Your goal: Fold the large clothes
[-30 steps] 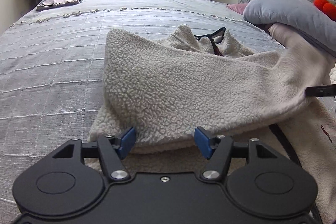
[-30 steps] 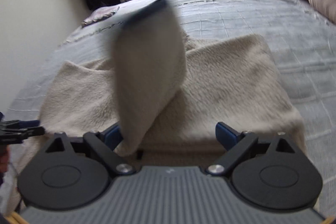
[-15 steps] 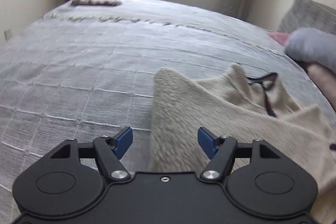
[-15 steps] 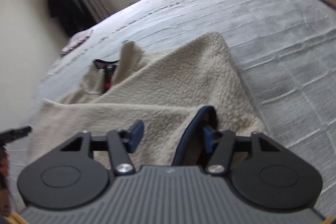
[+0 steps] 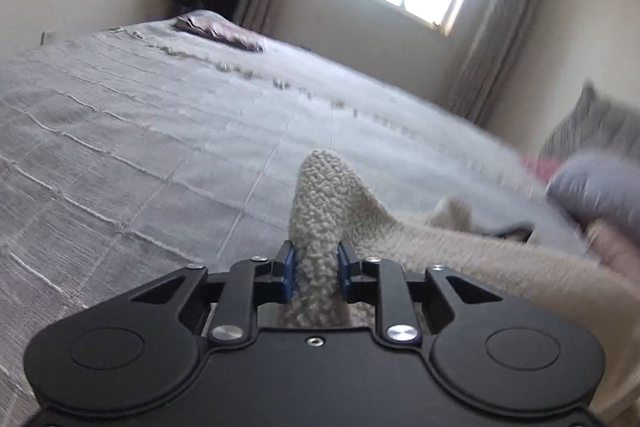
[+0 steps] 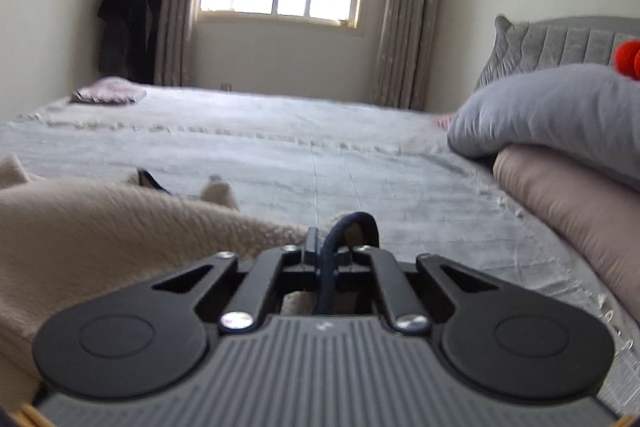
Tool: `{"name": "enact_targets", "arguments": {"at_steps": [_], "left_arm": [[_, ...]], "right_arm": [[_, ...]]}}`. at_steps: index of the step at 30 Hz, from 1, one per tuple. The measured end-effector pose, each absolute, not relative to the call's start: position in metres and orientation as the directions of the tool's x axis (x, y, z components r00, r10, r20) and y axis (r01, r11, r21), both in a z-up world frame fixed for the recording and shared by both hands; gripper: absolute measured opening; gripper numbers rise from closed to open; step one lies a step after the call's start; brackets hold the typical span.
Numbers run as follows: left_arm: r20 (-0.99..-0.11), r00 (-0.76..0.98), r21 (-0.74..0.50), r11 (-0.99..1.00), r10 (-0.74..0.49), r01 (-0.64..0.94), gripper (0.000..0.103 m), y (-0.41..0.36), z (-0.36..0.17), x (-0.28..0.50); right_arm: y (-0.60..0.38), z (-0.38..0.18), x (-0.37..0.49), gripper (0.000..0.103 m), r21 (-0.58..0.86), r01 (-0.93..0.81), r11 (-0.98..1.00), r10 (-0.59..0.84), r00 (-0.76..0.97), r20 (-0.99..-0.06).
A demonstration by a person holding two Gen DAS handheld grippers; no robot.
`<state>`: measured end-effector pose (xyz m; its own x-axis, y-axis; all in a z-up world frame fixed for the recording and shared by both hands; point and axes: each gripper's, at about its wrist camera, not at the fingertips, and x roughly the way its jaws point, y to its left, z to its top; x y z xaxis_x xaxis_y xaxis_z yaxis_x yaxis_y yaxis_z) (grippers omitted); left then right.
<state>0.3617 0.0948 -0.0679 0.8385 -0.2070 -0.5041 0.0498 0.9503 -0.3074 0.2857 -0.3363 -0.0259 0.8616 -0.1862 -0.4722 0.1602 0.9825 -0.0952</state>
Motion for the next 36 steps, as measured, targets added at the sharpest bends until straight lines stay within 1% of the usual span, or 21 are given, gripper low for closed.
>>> {"name": "enact_targets", "arguments": {"at_steps": [2, 3, 4, 6, 7, 8, 10, 13, 15, 16, 18, 20, 22, 24, 26, 27, 29, 31, 32, 33, 36], "left_arm": [[-0.498, 0.849, -0.254, 0.966, -0.175, 0.05, 0.033, 0.092, -0.067, 0.358], [-0.477, 0.863, -0.248, 0.968, -0.166, 0.049, 0.032, 0.094, -0.062, 0.353], [-0.448, 0.879, -0.242, 0.969, -0.165, 0.059, 0.032, 0.095, -0.055, 0.346], [-0.401, 0.896, -0.218, 0.97, -0.192, 0.11, 0.032, 0.096, -0.04, 0.337], [-0.391, 0.896, -0.202, 0.97, -0.21, 0.139, 0.032, 0.094, -0.034, 0.334], [-0.395, 0.89, -0.189, 0.968, -0.228, 0.164, 0.032, 0.092, -0.03, 0.333], [-0.423, 0.863, -0.176, 0.959, -0.276, 0.221, 0.032, 0.085, -0.028, 0.332], [-0.471, 0.812, -0.161, 0.939, -0.344, 0.304, 0.032, 0.074, -0.045, 0.328], [-0.558, 0.762, -0.139, 0.943, -0.328, 0.303, 0.032, 0.066, -0.069, 0.332], [-0.579, 0.752, -0.115, 0.945, -0.314, 0.307, 0.032, 0.064, -0.082, 0.332], [-0.542, 0.782, -0.081, 0.946, -0.307, 0.314, 0.033, 0.061, -0.088, 0.325], [-0.565, 0.774, -0.093, 0.954, -0.286, 0.285, 0.034, 0.059, -0.076, 0.322], [-0.584, 0.76, -0.1, 0.954, -0.286, 0.282, 0.043, 0.059, -0.062, 0.312], [-0.59, 0.757, -0.096, 0.956, -0.279, 0.278, 0.058, 0.059, -0.049, 0.293], [-0.587, 0.762, -0.089, 0.957, -0.275, 0.276, 0.069, 0.06, -0.037, 0.268], [-0.586, 0.763, -0.089, 0.958, -0.272, 0.272, 0.075, 0.063, -0.032, 0.257], [-0.59, 0.761, -0.091, 0.958, -0.271, 0.271, 0.078, 0.067, -0.021, 0.232], [-0.606, 0.75, -0.082, 0.959, -0.263, 0.27, 0.088, 0.071, -0.014, 0.209], [-0.609, 0.75, -0.079, 0.96, -0.259, 0.268, 0.096, 0.074, -0.011, 0.198], [-0.609, 0.751, -0.075, 0.961, -0.255, 0.265, 0.1, 0.078, -0.009, 0.185], [-0.614, 0.75, -0.078, 0.965, -0.244, 0.251, 0.103, 0.09, -0.005, 0.151]], "right_arm": [[-0.343, -0.047, 0.297, 0.013, -0.1, 0.172, 0.98, -0.199, 0.799, -0.567], [-0.345, -0.051, 0.296, 0.017, -0.102, 0.174, 0.979, -0.201, 0.791, -0.578], [-0.347, -0.051, 0.291, 0.019, -0.088, 0.172, 0.981, -0.191, 0.801, -0.568], [-0.346, -0.044, 0.281, 0.032, -0.071, 0.18, 0.981, -0.189, 0.824, -0.534], [-0.344, -0.038, 0.276, 0.043, -0.066, 0.176, 0.982, -0.185, 0.84, -0.51], [-0.339, -0.033, 0.273, 0.045, -0.064, 0.157, 0.986, -0.168, 0.854, -0.493], [-0.33, -0.028, 0.273, 0.045, -0.057, 0.105, 0.993, -0.12, 0.859, -0.498], [-0.319, -0.04, 0.277, 0.044, -0.054, 0.035, 0.998, -0.059, 0.833, -0.55], [-0.323, -0.061, 0.283, 0.044, -0.055, 0.038, 0.998, -0.064, 0.795, -0.603], [-0.326, -0.071, 0.285, 0.044, -0.043, 0.032, 0.999, -0.051, 0.79, -0.611], [-0.331, -0.071, 0.281, 0.044, -0.006, 0.038, 0.999, -0.033, 0.795, -0.606], [-0.33, -0.056, 0.274, 0.044, 0.002, 0.059, 0.998, -0.045, 0.78, -0.624], [-0.325, -0.043, 0.26, 0.046, -0.025, 0.028, 0.999, -0.038, 0.783, -0.621], [-0.323, -0.03, 0.24, 0.048, -0.047, 0.016, 0.999, -0.041, 0.79, -0.611], [-0.324, -0.016, 0.217, 0.056, -0.043, 0.016, 0.999, -0.039, 0.798, -0.601], [-0.324, -0.009, 0.205, 0.065, -0.032, 0.014, 0.999, -0.03, 0.802, -0.596], [-0.324, 0.004, 0.181, 0.08, -0.016, 0.006, 1.0, -0.014, 0.811, -0.585], [-0.323, 0.015, 0.157, 0.088, -0.012, 0.009, 1.0, -0.014, 0.817, -0.576], [-0.322, 0.02, 0.146, 0.091, -0.009, 0.016, 1.0, -0.018, 0.815, -0.579], [-0.322, 0.023, 0.135, 0.092, -0.006, 0.024, 1.0, -0.023, 0.81, -0.586], [-0.322, 0.031, 0.103, 0.096, 0.009, 0.03, 1.0, -0.018, 0.802, -0.597]]}}
